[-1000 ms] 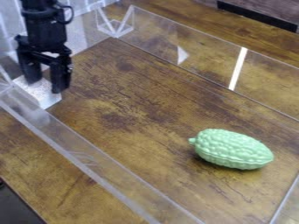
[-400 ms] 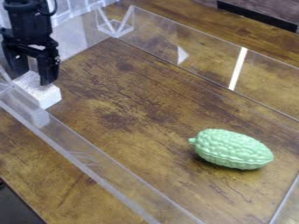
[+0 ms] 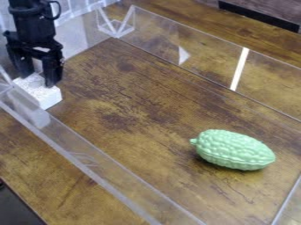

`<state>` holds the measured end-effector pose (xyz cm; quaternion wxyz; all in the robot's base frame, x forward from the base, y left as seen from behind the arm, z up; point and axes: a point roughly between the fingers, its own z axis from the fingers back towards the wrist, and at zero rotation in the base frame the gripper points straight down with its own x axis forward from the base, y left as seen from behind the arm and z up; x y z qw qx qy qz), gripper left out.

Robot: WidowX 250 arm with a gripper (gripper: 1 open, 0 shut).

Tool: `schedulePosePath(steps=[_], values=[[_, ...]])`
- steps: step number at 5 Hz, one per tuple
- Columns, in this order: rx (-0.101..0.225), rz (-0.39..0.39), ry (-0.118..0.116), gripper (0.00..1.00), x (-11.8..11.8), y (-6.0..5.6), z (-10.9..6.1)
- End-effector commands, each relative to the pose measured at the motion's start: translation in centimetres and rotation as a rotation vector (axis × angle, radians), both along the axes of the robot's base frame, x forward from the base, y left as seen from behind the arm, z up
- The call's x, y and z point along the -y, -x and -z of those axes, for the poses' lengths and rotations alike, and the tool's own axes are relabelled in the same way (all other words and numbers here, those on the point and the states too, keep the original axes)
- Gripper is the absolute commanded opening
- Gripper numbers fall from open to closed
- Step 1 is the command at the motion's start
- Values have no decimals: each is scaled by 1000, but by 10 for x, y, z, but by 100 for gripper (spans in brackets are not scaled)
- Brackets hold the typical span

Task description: Remove the white object from inside the blue tray and put it on the table

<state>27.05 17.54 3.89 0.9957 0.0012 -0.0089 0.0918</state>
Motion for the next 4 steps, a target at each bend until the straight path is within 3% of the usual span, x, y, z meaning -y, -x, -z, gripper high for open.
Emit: schedulePosePath(steps=[1,4], values=[[39,-38,-21,100,-14,-2,-5],[26,-71,-19,100,-20,5,10]])
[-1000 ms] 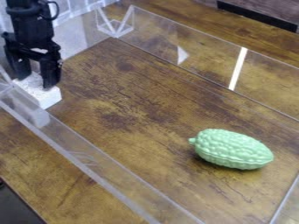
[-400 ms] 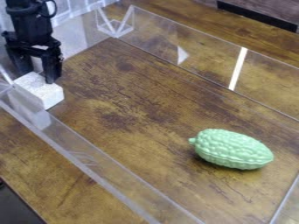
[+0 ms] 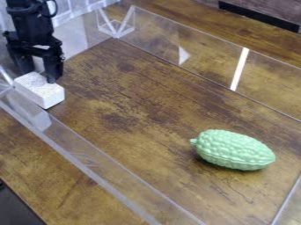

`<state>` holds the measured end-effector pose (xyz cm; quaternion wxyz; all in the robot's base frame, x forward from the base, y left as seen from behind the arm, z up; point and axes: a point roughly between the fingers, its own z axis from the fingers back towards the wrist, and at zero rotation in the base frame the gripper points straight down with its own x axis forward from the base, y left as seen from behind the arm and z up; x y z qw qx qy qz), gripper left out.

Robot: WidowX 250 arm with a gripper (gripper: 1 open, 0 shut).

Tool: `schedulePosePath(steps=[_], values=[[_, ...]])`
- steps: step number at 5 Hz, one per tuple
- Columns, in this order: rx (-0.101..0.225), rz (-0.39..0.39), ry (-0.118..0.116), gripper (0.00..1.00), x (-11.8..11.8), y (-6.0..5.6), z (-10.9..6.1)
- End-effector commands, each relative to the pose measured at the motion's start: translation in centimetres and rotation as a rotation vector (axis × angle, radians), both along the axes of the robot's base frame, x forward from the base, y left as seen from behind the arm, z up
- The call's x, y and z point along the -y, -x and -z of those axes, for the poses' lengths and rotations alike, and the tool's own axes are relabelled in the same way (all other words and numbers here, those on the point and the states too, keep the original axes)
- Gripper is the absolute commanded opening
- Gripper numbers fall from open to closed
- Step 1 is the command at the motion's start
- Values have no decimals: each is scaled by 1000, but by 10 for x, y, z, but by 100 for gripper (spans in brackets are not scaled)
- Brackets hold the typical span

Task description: Remove the white object from inside the blue tray and put it on the table

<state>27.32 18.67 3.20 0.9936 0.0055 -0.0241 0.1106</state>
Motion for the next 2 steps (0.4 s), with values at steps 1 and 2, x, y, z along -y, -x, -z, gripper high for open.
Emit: schedulePosePath(steps=[1,2], values=[[-15,-41,-16,100,-9,12,9],[-28,-48,-25,100,-8,17,14]])
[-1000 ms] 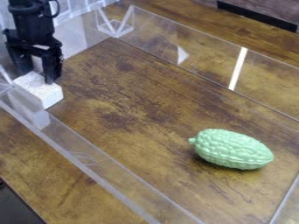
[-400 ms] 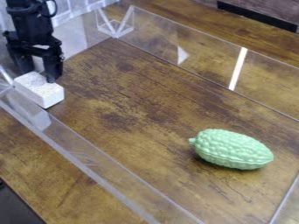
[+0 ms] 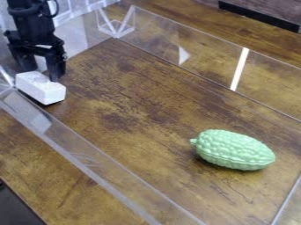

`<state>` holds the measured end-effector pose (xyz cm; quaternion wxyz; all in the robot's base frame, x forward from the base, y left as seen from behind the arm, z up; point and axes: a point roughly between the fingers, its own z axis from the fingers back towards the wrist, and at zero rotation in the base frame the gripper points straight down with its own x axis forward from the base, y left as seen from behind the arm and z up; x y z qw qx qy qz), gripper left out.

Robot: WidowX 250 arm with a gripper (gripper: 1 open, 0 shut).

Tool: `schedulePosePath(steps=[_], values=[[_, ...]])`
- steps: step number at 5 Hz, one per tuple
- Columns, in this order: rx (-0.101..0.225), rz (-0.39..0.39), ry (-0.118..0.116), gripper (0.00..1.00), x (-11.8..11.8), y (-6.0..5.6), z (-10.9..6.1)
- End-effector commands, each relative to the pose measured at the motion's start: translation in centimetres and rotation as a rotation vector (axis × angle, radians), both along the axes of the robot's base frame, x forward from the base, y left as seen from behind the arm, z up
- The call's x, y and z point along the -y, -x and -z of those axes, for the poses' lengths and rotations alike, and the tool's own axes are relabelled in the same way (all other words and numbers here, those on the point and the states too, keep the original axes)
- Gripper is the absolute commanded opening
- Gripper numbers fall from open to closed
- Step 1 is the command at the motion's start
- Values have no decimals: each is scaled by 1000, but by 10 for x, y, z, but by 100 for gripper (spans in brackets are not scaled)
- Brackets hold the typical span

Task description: Remove the white object from inside the blue tray and put it on the table

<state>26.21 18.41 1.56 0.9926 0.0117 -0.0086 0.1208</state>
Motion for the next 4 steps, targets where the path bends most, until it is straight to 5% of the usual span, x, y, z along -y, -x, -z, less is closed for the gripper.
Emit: schedulePosePath(steps=[1,4], values=[[-9,-39,-25,100,-13,10,-5],[-2,-74,-45,100,-8,10,-14]])
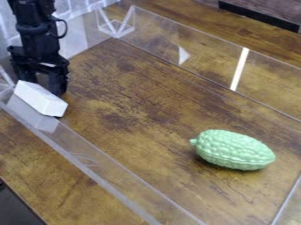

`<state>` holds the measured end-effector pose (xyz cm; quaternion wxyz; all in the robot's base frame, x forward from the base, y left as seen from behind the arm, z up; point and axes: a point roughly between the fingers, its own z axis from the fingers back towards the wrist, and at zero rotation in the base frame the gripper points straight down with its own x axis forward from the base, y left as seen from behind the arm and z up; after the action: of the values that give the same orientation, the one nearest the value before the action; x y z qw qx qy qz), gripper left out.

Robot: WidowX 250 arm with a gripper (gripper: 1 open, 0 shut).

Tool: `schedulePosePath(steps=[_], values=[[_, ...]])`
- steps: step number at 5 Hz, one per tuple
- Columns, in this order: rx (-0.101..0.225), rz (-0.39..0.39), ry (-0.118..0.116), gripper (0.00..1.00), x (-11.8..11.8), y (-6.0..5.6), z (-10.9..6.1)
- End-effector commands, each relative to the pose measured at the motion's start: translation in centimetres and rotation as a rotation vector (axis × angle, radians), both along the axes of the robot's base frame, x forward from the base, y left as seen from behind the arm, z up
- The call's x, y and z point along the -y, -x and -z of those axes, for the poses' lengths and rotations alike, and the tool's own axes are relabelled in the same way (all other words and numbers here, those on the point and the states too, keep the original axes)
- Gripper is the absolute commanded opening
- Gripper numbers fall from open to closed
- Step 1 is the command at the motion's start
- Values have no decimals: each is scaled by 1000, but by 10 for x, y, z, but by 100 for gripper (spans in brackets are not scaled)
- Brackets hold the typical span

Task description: Remove the white object from inside the blue tray and put it on the table

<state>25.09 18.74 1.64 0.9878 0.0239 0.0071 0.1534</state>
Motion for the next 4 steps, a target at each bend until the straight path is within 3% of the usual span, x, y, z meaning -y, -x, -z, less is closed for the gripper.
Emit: schedulePosePath(steps=[1,2,3,4], values=[[34,-15,-32,100,-4,-4,-16],[31,-12,-38,0,-3,-7,-18],[28,-1,-47,0,0,-10,-20],[38,9,-53,0,5,-12,-32]])
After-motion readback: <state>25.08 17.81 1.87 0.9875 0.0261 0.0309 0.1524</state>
